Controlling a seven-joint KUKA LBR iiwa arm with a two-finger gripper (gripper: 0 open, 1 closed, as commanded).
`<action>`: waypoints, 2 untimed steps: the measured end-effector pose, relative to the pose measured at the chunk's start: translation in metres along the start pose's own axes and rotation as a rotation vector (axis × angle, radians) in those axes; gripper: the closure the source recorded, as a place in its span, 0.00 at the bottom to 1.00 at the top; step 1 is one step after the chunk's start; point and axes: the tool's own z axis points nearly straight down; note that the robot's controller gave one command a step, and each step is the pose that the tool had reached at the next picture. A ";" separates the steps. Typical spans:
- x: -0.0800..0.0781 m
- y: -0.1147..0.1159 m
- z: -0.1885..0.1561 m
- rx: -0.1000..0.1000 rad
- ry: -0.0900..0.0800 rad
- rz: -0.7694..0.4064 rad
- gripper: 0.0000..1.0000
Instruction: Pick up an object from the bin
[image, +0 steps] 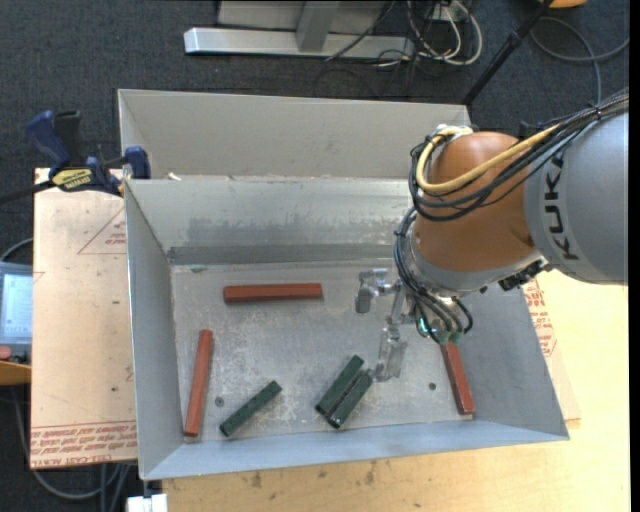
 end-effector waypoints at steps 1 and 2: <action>0.018 0.000 0.131 0.000 -0.007 -0.411 0.00; 0.020 0.003 0.099 0.002 -0.010 -0.596 0.00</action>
Offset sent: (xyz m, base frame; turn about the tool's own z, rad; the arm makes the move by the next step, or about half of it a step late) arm -0.0193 -0.0005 -0.1289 -0.4133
